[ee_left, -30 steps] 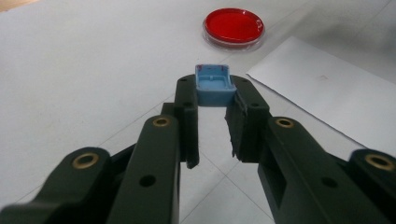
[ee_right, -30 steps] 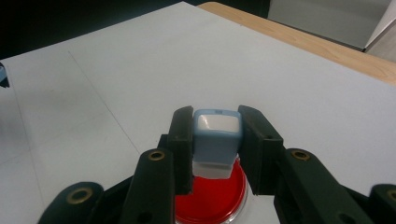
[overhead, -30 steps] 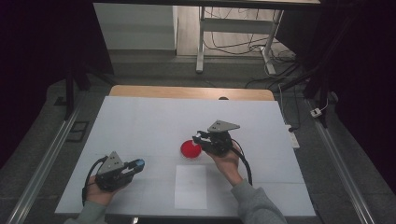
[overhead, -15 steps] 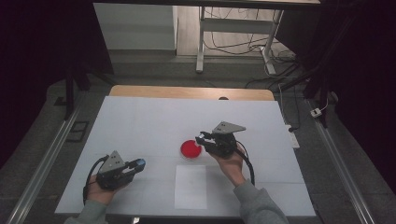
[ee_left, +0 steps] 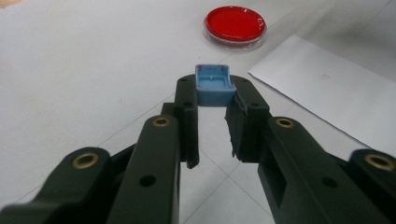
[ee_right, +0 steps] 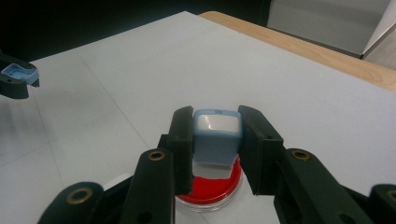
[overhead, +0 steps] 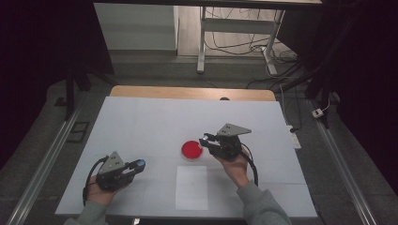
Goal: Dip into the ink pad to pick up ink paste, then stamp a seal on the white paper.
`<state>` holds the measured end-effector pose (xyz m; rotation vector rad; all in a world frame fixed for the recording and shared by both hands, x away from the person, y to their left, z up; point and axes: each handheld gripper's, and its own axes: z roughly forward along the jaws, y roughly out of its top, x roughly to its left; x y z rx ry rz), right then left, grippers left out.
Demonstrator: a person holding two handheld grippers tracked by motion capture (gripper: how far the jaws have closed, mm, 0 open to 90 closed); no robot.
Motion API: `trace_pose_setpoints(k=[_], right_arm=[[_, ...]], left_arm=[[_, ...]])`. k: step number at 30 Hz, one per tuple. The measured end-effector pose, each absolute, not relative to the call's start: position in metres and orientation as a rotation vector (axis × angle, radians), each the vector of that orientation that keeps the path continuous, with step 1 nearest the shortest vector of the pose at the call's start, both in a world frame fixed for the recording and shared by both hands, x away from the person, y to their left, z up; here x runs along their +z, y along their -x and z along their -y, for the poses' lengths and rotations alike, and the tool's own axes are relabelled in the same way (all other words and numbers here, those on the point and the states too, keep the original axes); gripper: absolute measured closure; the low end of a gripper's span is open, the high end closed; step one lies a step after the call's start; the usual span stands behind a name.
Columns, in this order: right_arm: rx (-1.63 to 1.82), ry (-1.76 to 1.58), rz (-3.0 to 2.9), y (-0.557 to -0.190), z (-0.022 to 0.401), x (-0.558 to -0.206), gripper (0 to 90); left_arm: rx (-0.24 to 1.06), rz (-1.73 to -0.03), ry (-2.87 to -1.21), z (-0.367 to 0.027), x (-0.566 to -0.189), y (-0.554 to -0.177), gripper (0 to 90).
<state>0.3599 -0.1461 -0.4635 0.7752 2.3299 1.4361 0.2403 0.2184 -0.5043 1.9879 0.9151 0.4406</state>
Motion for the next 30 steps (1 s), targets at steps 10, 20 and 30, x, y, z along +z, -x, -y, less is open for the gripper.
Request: trace_pose_setpoints(k=[10,20,30], right_arm=[[1.445,-0.756,-2.331,-0.355,0.149,-0.461,67.1],[1.442,-0.74,-2.342,-0.349,0.15,-0.46,67.1],[1.444,-0.724,-2.36,-0.342,0.151,-0.46,67.0]], left_arm=[[0.447,-0.919,-1.983,-0.219,-0.504,-0.239,74.4],[0.443,-0.919,-1.986,-0.219,-0.504,-0.24,74.4],[0.44,-0.922,-1.987,-0.22,-0.505,-0.24,74.4]])
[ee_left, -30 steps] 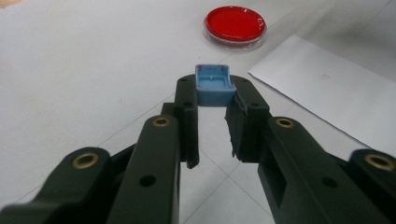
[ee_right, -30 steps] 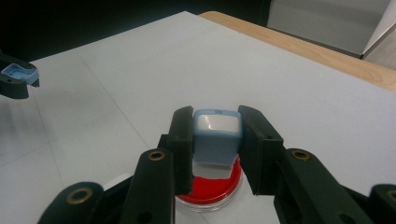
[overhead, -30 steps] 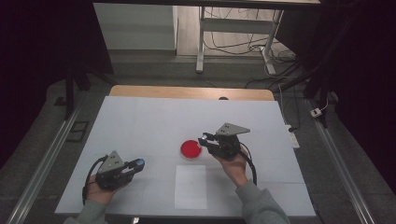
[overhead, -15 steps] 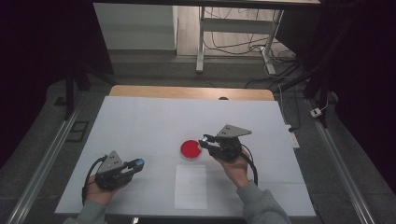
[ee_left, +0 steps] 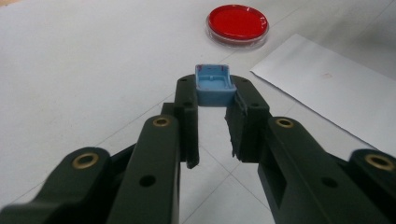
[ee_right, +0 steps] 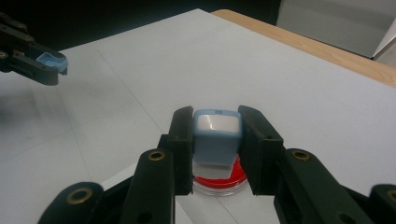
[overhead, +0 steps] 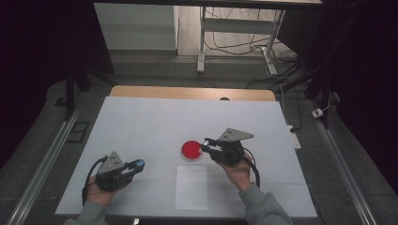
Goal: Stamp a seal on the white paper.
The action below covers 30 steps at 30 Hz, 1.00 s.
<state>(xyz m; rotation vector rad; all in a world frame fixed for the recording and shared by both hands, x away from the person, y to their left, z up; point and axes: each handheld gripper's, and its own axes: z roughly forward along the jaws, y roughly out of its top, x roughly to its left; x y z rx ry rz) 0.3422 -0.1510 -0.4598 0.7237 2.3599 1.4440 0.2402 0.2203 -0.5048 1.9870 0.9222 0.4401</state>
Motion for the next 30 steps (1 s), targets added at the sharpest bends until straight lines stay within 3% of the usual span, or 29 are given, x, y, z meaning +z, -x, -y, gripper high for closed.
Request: trace_pose_setpoints(k=[30], right_arm=[[1.474,-0.684,-2.391,-0.327,0.156,-0.46,67.0]], left_arm=[[0.441,-0.925,-1.99,-0.22,-0.505,-0.24,74.4]])
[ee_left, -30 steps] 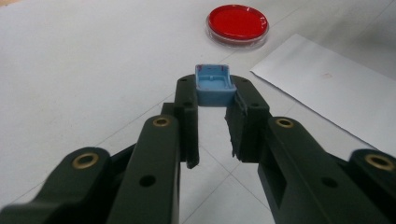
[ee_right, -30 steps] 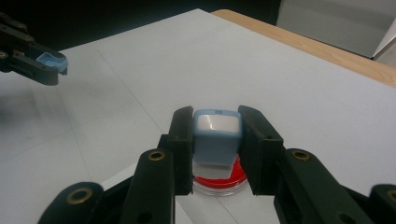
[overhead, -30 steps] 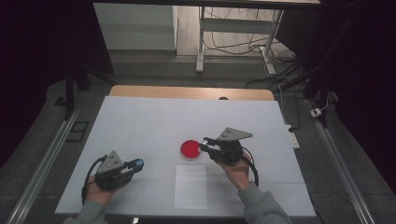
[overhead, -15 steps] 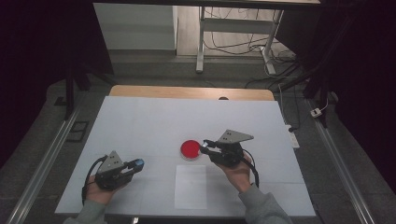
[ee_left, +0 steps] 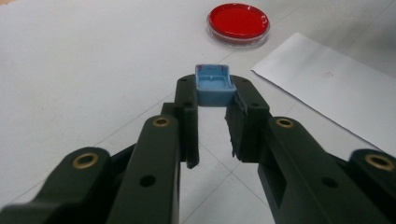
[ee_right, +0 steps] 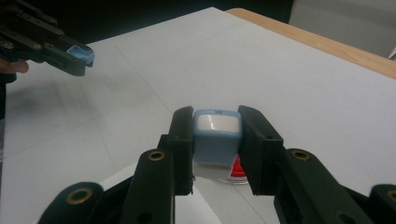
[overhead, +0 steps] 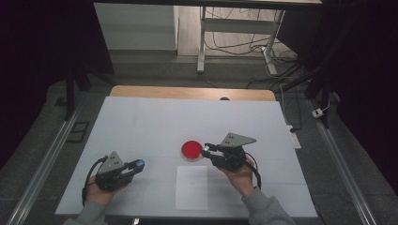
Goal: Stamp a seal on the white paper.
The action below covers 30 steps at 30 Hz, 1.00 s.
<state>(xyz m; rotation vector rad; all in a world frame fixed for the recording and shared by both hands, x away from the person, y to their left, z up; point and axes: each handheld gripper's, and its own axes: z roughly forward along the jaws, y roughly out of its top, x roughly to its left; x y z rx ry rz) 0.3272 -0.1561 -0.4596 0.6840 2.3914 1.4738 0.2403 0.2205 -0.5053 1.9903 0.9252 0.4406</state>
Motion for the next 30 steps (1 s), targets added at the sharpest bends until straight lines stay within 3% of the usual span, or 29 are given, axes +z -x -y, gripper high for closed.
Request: trace_pose_setpoints(k=[30], right_arm=[[1.468,-0.581,-2.503,-0.3,0.149,-0.469,67.0]], left_arm=[[0.438,-0.925,-1.993,-0.221,-0.506,-0.241,74.4]])
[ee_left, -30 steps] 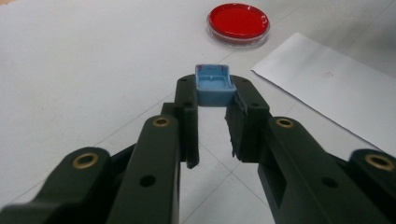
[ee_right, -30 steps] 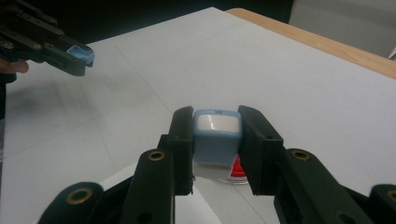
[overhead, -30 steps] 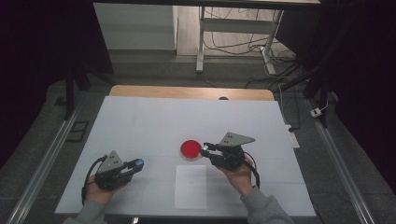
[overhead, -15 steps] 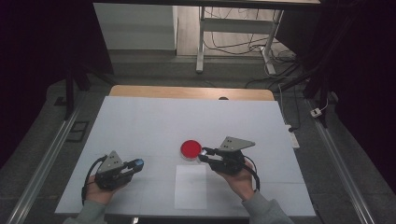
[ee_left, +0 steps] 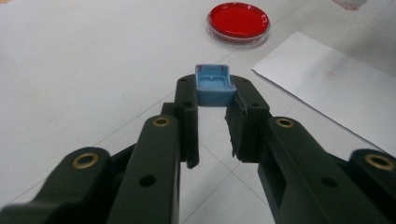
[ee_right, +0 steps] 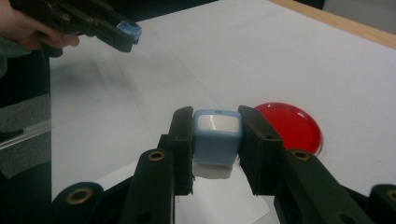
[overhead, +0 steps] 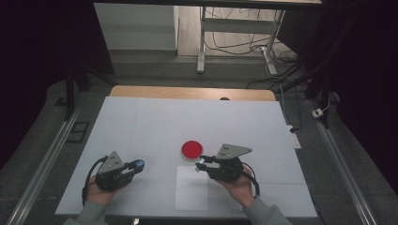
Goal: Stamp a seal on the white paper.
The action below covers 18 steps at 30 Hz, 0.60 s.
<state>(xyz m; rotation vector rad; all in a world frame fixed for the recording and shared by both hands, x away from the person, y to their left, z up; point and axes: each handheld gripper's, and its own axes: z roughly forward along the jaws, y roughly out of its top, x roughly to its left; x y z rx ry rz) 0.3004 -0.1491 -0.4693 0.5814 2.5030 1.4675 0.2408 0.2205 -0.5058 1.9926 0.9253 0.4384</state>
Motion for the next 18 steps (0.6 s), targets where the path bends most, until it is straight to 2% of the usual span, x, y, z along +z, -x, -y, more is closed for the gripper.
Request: trace_pose_setpoints(k=[18], right_arm=[[1.42,-0.532,-2.584,-0.29,0.139,-0.483,67.0]], left_arm=[[0.435,-0.927,-1.992,-0.22,-0.506,-0.241,74.3]])
